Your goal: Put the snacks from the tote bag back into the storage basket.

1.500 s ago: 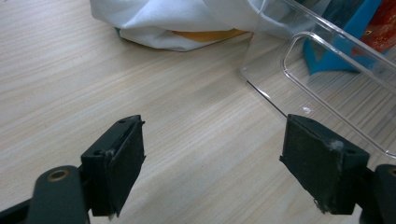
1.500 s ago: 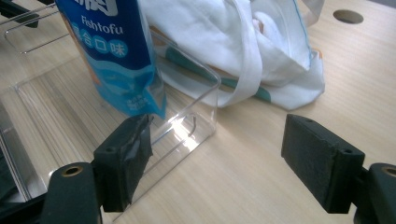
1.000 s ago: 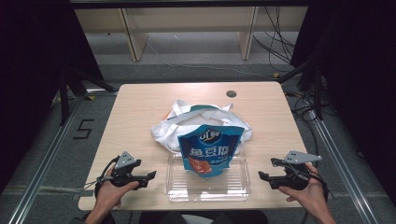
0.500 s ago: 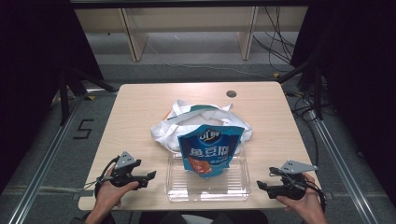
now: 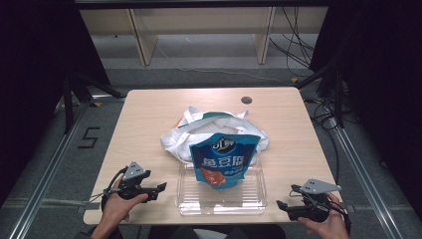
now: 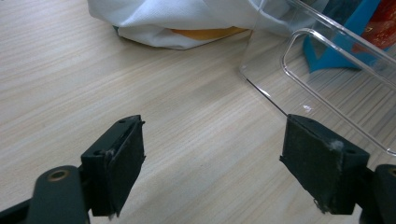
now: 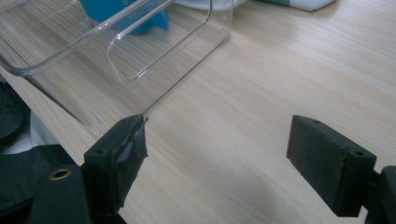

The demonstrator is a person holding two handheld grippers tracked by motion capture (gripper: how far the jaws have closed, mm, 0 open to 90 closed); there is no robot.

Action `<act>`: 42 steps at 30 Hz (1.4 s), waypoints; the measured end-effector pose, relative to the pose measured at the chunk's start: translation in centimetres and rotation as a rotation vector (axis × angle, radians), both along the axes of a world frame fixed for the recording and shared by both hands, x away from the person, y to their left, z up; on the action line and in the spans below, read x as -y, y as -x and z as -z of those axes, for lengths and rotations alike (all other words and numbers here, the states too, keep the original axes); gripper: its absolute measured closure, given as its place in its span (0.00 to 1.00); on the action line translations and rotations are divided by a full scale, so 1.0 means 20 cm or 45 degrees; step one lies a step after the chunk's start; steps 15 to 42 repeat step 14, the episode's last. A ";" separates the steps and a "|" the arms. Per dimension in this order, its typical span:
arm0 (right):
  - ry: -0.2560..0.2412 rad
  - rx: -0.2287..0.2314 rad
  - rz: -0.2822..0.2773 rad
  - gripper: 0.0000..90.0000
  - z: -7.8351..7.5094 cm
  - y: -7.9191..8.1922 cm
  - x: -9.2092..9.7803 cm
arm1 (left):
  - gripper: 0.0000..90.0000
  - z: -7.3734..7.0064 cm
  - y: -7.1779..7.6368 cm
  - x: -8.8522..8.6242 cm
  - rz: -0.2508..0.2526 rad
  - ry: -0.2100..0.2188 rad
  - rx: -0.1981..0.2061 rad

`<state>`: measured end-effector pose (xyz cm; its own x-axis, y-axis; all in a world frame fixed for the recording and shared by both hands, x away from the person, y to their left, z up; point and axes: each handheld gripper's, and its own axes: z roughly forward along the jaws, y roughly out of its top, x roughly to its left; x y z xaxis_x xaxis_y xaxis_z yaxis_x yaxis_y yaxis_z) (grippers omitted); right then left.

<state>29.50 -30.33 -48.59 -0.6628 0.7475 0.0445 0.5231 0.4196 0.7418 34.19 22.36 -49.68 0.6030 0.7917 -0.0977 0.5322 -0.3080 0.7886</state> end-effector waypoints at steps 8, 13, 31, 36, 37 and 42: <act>0.036 -0.007 0.000 0.22 0.00 0.00 0.00 | 0.23 0.00 0.00 0.00 0.001 -0.001 0.000; 0.027 0.003 0.008 0.22 0.01 0.00 0.00 | 0.23 0.00 0.00 0.00 0.000 -0.004 0.001; 0.015 -0.022 0.030 0.22 0.01 0.00 0.00 | 0.23 0.00 0.00 0.00 -0.001 0.001 -0.002; 0.015 -0.022 0.030 0.22 0.01 0.00 0.00 | 0.23 0.00 0.00 0.00 -0.001 0.001 -0.002; 0.015 -0.022 0.030 0.22 0.01 0.00 0.00 | 0.23 0.00 0.00 0.00 -0.001 0.001 -0.002; 0.015 -0.022 0.030 0.22 0.01 0.00 0.00 | 0.23 0.00 0.00 0.00 -0.001 0.001 -0.002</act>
